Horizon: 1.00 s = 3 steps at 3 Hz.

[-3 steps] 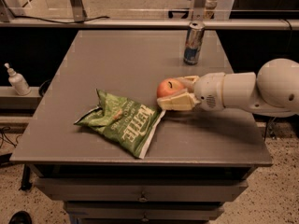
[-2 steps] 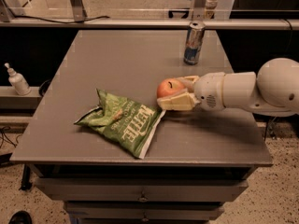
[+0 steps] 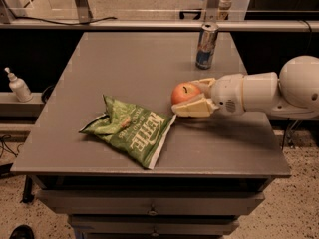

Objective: Move apple near green jalapeno chip bag

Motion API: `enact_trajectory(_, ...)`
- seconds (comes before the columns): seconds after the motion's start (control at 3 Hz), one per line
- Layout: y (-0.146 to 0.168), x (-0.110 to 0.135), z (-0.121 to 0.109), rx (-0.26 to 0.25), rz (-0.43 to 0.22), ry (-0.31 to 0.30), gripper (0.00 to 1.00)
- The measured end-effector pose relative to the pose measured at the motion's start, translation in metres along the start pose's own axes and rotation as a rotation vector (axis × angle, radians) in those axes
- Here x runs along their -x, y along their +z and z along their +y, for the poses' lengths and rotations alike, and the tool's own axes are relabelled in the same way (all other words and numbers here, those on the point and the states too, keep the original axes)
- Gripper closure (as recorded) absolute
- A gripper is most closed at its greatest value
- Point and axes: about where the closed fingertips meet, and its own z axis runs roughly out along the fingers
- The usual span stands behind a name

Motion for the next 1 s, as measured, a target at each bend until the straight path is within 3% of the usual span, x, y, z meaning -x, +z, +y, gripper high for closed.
enact_trajectory(0.33,-0.004,0.000,0.000,0.025,0.012,-0.044,0.00)
enact_trajectory(1.0,-0.024,-0.003,-0.006,0.011,0.028,-0.051,0.00)
